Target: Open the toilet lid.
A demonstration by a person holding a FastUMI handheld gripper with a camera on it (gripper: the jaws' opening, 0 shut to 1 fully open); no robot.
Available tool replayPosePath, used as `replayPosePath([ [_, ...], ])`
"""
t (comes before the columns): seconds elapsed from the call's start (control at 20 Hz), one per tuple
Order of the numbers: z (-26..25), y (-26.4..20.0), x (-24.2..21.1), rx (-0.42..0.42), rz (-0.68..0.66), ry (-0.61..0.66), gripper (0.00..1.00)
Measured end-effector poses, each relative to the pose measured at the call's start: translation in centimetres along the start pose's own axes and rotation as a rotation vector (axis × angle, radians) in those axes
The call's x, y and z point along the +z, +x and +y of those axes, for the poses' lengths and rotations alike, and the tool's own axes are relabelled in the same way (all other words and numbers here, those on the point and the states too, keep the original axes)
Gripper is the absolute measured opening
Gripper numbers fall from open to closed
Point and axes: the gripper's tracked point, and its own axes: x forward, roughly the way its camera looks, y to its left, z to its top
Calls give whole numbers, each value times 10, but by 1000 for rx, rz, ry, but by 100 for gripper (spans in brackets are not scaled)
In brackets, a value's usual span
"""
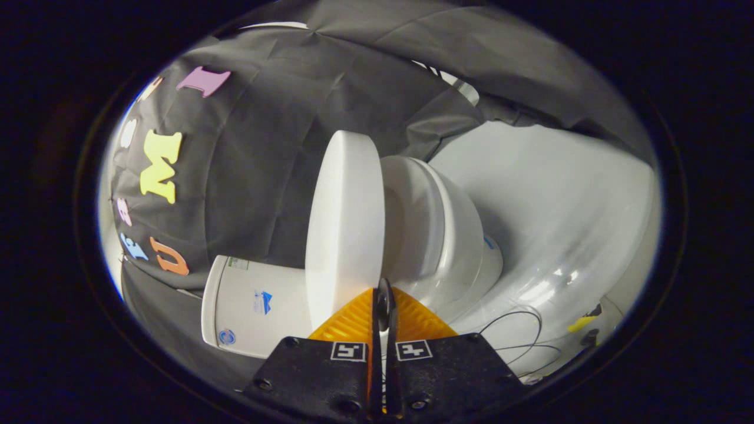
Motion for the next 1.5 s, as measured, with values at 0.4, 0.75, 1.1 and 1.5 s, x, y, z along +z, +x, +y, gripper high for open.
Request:
replayPosePath([
  [0.4,42,-19,2,-47,-64,-150,5],
  [0.75,90,-34,-4,-43,-116,-272,4],
  [1.1,119,-43,-12,-78,-159,-355,4],
  [1.5,144,-48,-21,-73,-186,-401,4],
])
